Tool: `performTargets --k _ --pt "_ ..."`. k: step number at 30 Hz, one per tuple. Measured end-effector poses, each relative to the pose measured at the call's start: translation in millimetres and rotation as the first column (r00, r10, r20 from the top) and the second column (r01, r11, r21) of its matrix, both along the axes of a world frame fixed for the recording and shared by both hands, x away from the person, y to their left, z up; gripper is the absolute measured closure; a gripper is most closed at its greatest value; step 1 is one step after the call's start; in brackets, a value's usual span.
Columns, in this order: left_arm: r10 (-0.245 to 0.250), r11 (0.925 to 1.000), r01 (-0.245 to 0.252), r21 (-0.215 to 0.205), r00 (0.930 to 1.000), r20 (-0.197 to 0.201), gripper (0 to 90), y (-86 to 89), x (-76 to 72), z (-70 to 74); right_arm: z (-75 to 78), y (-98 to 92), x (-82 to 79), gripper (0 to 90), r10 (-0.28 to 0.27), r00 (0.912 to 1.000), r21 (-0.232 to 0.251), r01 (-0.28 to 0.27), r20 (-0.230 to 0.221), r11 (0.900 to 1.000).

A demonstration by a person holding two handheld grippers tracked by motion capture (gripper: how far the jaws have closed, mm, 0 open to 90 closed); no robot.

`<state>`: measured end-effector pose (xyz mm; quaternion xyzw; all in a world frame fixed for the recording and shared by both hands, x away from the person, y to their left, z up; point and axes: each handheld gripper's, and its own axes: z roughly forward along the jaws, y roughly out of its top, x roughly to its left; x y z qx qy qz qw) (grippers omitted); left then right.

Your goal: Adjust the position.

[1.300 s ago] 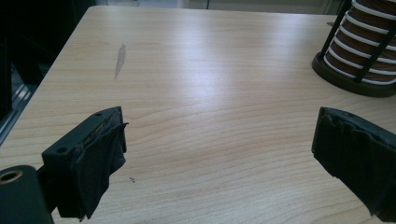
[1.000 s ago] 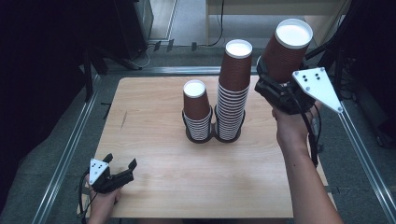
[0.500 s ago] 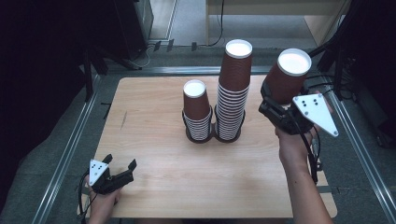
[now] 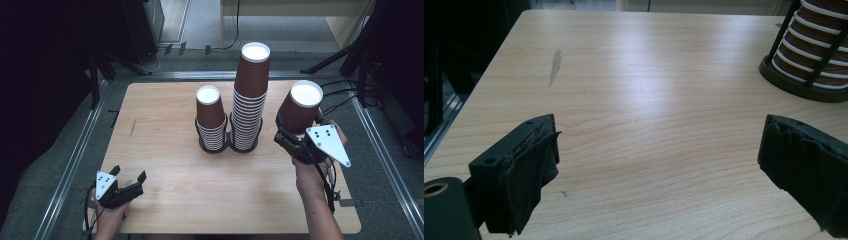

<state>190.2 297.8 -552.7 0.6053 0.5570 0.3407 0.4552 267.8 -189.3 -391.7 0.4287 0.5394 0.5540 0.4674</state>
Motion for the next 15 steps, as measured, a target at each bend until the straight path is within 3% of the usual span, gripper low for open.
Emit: performTargets --k 5,15 --pt "0.004 1.0000 -0.004 0.006 1.0000 0.001 3.1 -0.1 -0.2 0.0 -20.6 -2.1 -5.1 11.9 -0.002 0.9997 -0.007 0.002 -0.026 1.000" --pt "0.013 0.9998 -0.013 0.015 0.9999 0.002 3.1 -1.2 -0.1 -0.2 -46.4 -4.5 -9.6 11.9 -0.003 0.9976 -0.007 0.002 -0.070 1.000"
